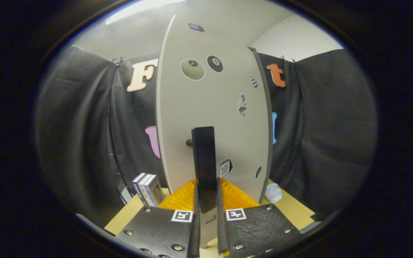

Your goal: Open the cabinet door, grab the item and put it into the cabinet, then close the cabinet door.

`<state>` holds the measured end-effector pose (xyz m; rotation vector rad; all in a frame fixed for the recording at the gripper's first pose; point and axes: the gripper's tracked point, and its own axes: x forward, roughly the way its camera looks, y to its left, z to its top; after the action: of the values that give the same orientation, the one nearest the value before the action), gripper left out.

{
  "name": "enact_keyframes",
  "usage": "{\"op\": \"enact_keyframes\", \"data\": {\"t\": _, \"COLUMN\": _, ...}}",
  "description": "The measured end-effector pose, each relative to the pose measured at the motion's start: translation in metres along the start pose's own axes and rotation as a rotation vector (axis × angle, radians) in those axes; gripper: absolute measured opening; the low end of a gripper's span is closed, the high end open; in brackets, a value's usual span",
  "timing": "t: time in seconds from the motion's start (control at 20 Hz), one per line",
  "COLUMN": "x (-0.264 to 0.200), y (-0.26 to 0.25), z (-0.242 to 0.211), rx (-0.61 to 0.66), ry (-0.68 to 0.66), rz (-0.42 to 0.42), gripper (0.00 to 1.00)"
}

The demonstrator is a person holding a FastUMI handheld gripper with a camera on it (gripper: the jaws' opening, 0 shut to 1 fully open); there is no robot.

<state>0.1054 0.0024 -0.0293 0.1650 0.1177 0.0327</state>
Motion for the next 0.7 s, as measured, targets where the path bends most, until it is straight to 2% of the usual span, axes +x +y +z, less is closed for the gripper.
{"op": "enact_keyframes", "data": {"t": 0.35, "x": -0.031, "y": -0.053, "z": 0.002, "rx": -0.019, "ry": 0.002, "rz": -0.064, "gripper": 0.19}}
{"op": "enact_keyframes", "data": {"t": 0.7, "x": -0.05, "y": -0.11, "z": 0.004, "rx": 0.001, "ry": -0.007, "rz": -0.048, "gripper": 0.19}}
